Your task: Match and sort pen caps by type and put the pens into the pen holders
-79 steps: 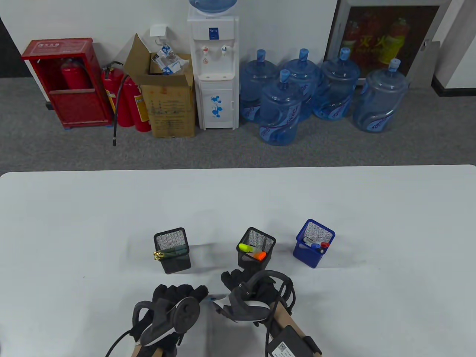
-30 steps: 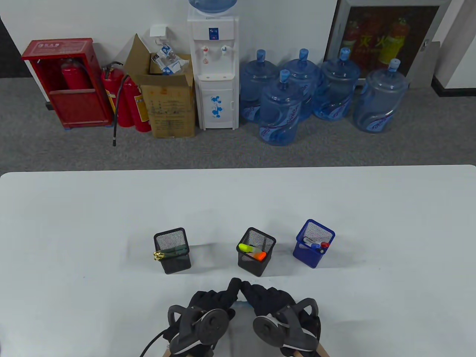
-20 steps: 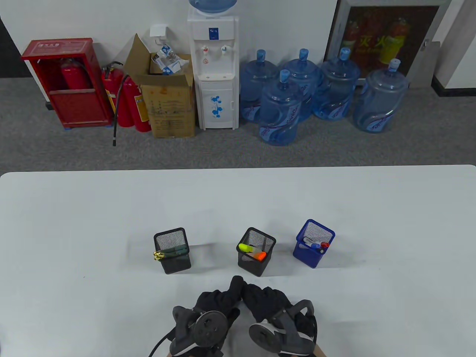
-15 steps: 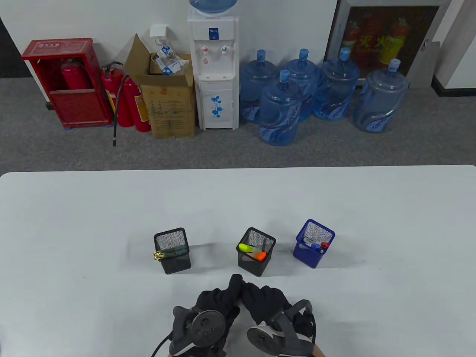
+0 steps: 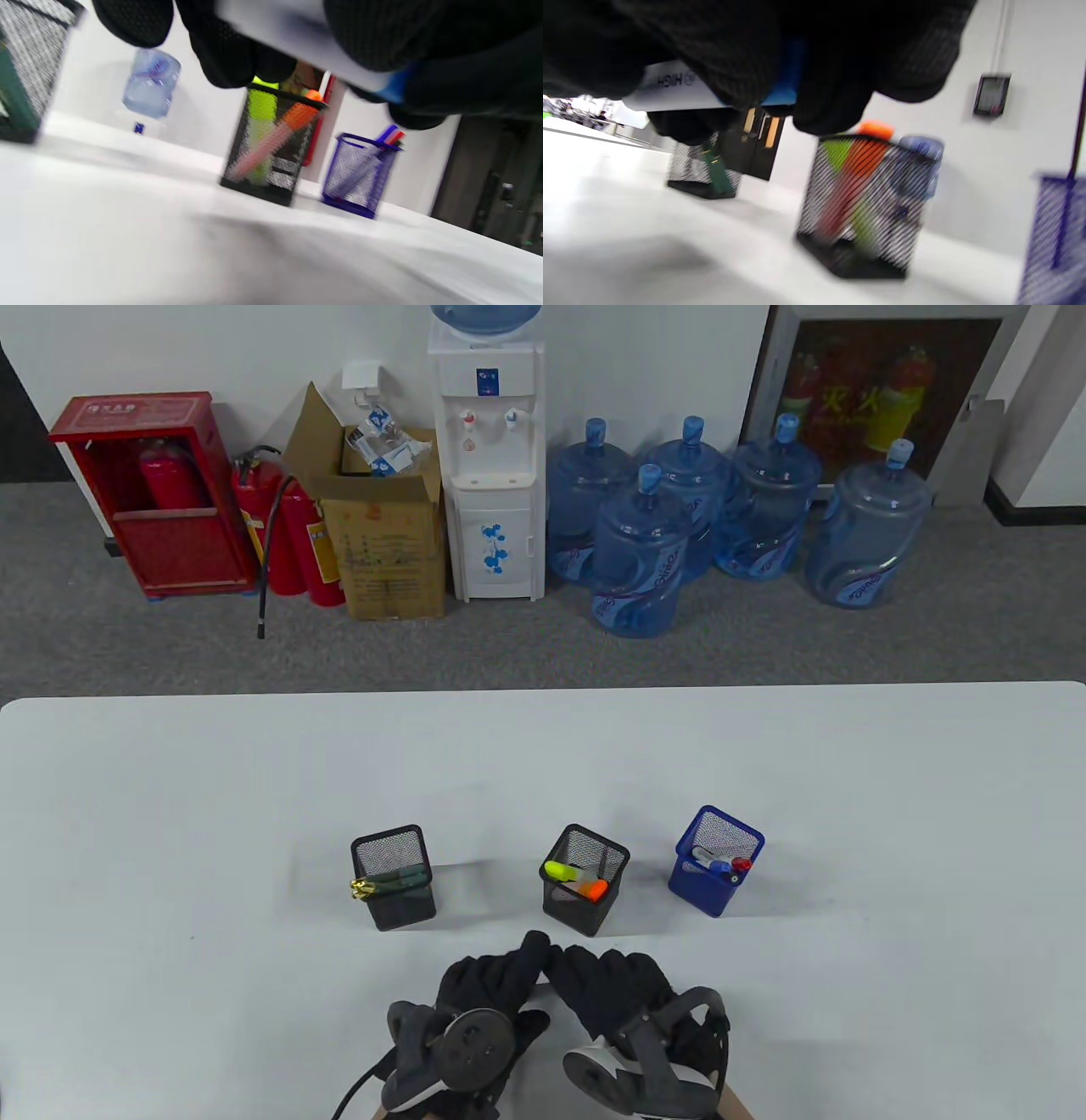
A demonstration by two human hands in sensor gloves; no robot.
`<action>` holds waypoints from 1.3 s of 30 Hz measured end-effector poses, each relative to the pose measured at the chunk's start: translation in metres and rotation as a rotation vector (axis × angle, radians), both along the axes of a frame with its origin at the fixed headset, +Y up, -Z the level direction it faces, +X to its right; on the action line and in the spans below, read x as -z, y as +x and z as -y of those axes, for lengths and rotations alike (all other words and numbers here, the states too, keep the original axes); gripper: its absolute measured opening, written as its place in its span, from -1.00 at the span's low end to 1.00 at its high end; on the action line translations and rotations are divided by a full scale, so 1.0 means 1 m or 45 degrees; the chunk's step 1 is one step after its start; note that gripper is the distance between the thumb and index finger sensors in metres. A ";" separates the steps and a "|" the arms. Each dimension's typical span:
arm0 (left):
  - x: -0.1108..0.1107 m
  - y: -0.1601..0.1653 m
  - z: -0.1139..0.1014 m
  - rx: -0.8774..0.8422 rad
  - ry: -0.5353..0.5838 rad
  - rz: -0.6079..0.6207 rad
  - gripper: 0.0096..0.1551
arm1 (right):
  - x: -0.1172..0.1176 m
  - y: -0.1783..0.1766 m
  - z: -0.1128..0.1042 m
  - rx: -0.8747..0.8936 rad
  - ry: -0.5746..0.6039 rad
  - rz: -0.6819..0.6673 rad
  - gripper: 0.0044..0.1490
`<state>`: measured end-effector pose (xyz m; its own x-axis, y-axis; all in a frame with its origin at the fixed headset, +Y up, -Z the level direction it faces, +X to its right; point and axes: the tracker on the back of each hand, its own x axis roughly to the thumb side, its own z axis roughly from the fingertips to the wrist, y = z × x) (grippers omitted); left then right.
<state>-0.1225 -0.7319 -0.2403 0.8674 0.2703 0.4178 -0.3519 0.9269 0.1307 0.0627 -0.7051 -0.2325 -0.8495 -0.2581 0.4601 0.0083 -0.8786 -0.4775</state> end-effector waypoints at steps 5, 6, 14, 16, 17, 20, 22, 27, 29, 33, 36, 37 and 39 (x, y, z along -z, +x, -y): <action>0.004 -0.028 0.000 -0.021 -0.039 -0.094 0.00 | 0.020 0.018 -0.041 -0.027 0.138 0.163 -0.27; 0.004 -0.030 0.001 -0.019 -0.054 -0.097 -0.01 | 0.027 0.019 -0.048 -0.073 0.158 0.211 -0.28; 0.003 -0.033 0.008 0.173 -0.070 -0.127 -0.03 | 0.067 -0.009 -0.050 -0.624 0.386 0.373 -0.31; 0.003 -0.033 0.010 0.204 -0.078 -0.119 -0.04 | 0.072 -0.020 -0.041 -0.757 0.435 0.350 -0.32; 0.003 -0.034 0.009 0.210 -0.073 -0.119 -0.04 | 0.074 -0.024 -0.038 -0.775 0.438 0.347 -0.31; 0.003 -0.035 0.007 0.202 -0.056 -0.113 -0.04 | 0.084 -0.035 -0.025 -0.858 0.399 0.364 -0.32; 0.002 -0.035 0.006 0.194 -0.055 -0.110 -0.04 | 0.088 -0.037 -0.019 -0.914 0.381 0.363 -0.29; 0.003 -0.035 0.006 0.225 -0.042 -0.112 -0.03 | 0.089 -0.038 -0.016 -0.913 0.373 0.348 -0.21; 0.004 -0.035 0.006 0.231 -0.047 -0.113 -0.02 | 0.089 -0.036 -0.017 -0.894 0.359 0.362 -0.19; 0.004 -0.036 0.006 0.236 -0.049 -0.119 -0.02 | 0.082 -0.023 -0.028 -0.811 0.345 0.379 -0.16; 0.004 -0.037 0.006 0.233 -0.056 -0.128 -0.02 | 0.070 -0.007 -0.037 -0.731 0.340 0.391 -0.16; 0.004 -0.037 0.007 0.233 -0.061 -0.133 -0.02 | 0.065 0.000 -0.038 -0.687 0.324 0.392 -0.16; 0.004 -0.038 0.007 0.229 -0.076 -0.143 -0.02 | 0.053 0.017 -0.036 -0.545 0.271 0.398 -0.17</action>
